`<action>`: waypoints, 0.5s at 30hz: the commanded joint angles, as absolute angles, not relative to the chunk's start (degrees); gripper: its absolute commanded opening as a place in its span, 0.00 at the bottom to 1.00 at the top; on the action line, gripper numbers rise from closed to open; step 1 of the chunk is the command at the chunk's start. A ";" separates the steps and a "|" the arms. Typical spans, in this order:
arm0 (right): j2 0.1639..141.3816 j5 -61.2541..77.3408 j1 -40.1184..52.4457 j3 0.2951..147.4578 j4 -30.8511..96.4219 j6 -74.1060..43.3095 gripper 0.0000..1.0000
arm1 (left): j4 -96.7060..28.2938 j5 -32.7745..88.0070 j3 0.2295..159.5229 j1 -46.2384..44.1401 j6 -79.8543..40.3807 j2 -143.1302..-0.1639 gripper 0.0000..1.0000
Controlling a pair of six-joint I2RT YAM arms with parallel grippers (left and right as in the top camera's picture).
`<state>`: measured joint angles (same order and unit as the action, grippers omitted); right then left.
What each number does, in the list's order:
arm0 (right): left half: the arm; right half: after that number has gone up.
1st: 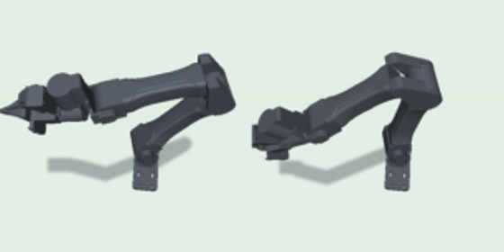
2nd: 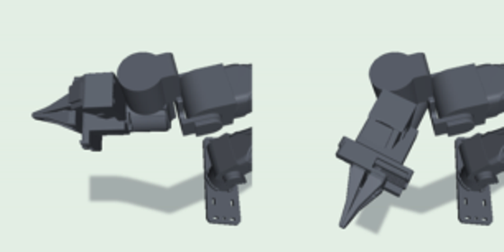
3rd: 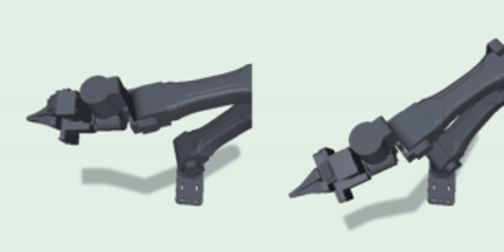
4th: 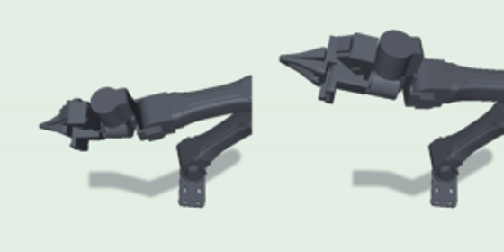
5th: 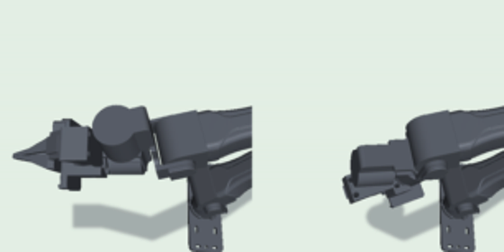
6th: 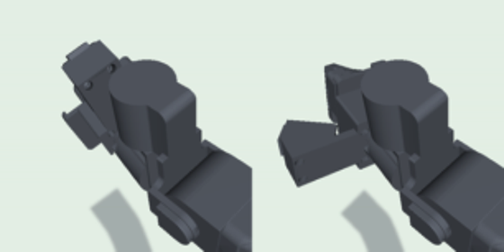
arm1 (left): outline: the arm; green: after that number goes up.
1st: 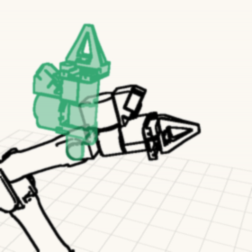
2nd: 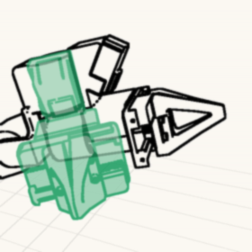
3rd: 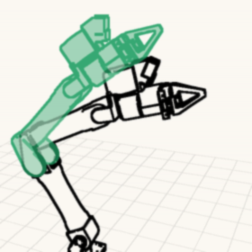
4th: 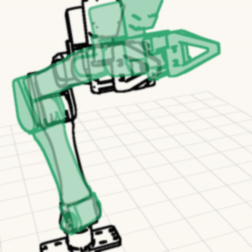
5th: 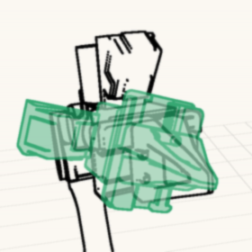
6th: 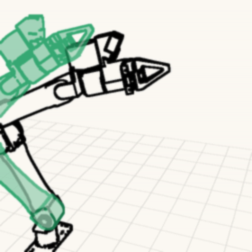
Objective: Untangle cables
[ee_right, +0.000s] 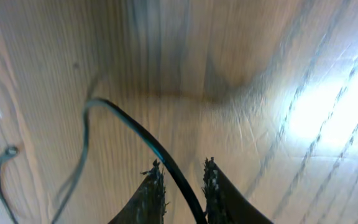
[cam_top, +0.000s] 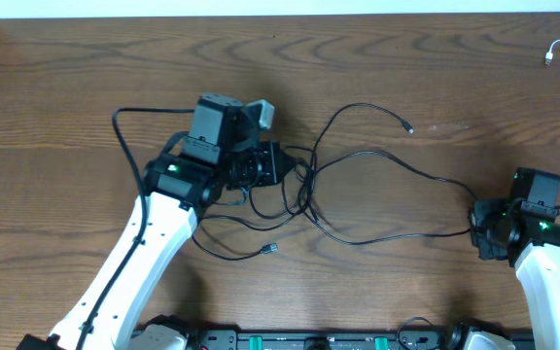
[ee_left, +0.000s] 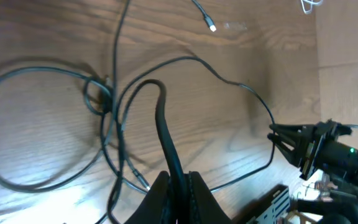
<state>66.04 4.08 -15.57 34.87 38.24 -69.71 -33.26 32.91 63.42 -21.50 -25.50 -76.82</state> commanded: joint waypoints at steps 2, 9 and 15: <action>66.00 10.98 -15.03 34.76 39.51 -68.07 0.21 | -31.35 32.93 64.07 -23.29 -25.15 -77.58 0.08; 66.00 14.22 -13.56 34.76 39.68 -62.78 0.30 | -30.46 32.34 64.07 -23.88 -25.08 -77.58 0.08; 66.00 15.64 -12.95 34.76 37.17 -52.18 0.43 | -29.23 32.34 64.07 -23.81 -16.38 -77.49 0.08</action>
